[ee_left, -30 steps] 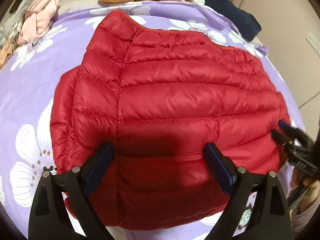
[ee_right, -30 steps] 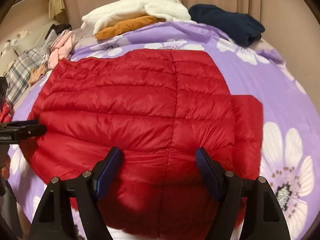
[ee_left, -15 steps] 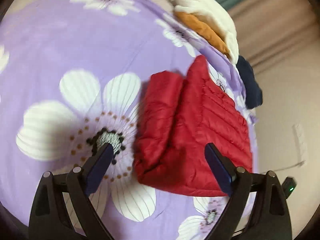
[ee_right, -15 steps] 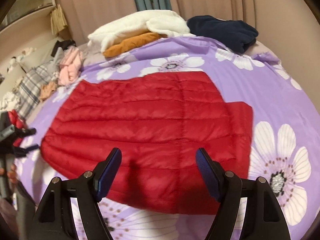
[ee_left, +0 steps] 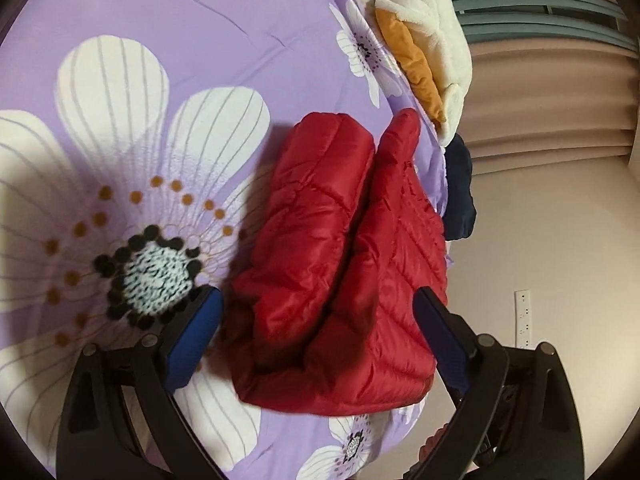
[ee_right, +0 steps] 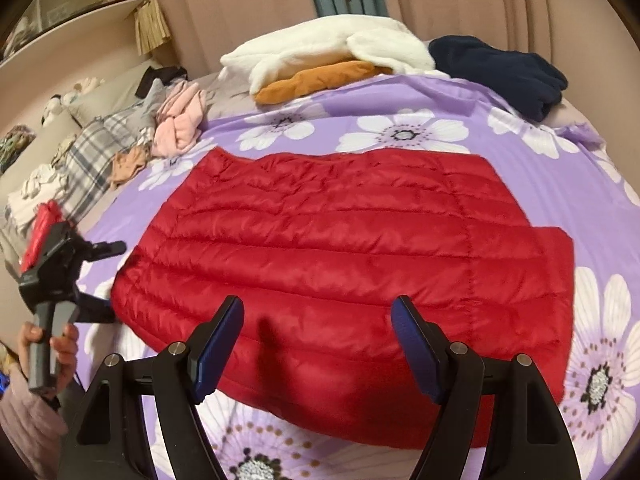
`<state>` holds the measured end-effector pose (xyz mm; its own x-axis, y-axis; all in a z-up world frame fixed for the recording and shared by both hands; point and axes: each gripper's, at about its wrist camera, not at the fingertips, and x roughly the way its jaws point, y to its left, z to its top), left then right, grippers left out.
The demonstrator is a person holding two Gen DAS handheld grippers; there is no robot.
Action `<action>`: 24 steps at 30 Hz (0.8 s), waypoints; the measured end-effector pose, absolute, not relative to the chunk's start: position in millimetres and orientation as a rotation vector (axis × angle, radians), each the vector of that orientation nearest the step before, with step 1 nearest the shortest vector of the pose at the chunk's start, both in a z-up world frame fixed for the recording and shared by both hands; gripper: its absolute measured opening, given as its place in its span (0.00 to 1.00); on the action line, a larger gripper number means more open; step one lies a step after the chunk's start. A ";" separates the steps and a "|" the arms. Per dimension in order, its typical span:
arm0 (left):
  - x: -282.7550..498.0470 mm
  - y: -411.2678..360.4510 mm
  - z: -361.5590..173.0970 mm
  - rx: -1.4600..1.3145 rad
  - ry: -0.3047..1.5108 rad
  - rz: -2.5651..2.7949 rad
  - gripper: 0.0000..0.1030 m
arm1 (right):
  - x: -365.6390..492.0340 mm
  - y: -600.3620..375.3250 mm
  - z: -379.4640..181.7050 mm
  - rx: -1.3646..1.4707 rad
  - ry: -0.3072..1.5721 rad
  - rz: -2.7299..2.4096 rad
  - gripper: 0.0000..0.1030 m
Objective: Fold large clothes
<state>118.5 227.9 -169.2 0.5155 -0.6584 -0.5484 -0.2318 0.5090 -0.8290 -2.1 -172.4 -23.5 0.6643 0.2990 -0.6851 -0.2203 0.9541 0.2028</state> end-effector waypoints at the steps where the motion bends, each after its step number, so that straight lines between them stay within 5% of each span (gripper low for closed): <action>1: 122.9 225.5 -170.2 -1.039 1.039 -0.325 0.93 | -1.2 -170.5 -23.7 0.107 0.792 0.298 0.74; 24: 162.5 198.3 -175.1 -0.871 1.130 -0.328 0.98 | 32.1 -145.5 -23.2 0.125 0.773 0.359 0.74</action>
